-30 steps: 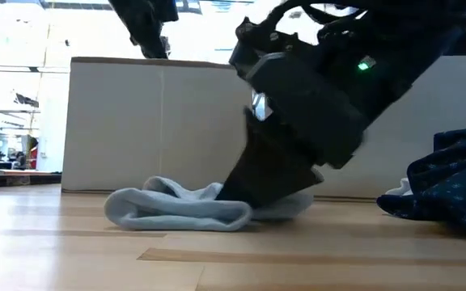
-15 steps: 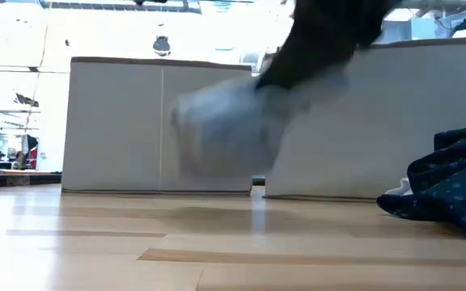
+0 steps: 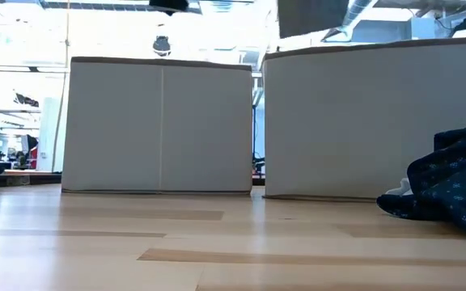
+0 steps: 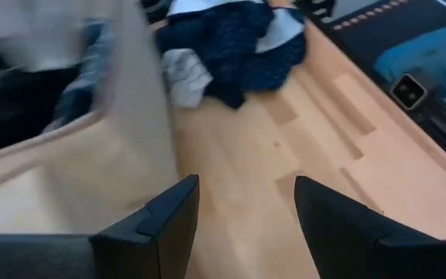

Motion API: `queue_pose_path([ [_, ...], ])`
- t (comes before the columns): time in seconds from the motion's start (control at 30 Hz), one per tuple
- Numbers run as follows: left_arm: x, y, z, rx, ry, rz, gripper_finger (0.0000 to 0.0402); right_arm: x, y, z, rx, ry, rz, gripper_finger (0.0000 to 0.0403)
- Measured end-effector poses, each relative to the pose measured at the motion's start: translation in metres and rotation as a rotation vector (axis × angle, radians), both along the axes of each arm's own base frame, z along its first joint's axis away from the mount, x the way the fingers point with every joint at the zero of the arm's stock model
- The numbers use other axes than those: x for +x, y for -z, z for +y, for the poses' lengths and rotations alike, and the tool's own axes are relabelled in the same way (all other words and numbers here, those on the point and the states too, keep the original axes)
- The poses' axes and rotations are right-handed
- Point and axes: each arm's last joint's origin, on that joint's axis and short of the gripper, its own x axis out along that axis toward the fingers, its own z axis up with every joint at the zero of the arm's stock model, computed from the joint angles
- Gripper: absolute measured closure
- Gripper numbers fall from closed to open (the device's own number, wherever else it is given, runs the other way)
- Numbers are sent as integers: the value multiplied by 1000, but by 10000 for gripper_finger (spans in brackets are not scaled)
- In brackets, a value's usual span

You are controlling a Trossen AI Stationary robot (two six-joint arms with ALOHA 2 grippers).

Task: Sort clothes
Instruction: Put the gray sock into the right white laundry bin

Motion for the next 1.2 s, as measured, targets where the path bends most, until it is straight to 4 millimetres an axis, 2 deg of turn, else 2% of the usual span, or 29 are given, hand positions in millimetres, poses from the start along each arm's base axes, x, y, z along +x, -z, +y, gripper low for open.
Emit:
queue_pose_path([
  [0.17,42,28,-31,21,111,-55,194,-15,-2,-33,-8,119,91,402],
  [0.37,95,68,-62,83,175,-186,194,-25,-3,-62,98,201,192,401],
  [0.6,145,99,-73,115,136,-311,194,-26,1,-75,166,250,271,401],
  [0.97,207,156,-91,76,198,-242,194,-25,11,-102,340,337,393,395],
  [1.07,220,166,-94,70,195,-240,194,-24,15,-106,344,339,409,358],
  [1.2,234,172,-100,73,207,-257,194,-23,16,-101,337,308,415,250],
])
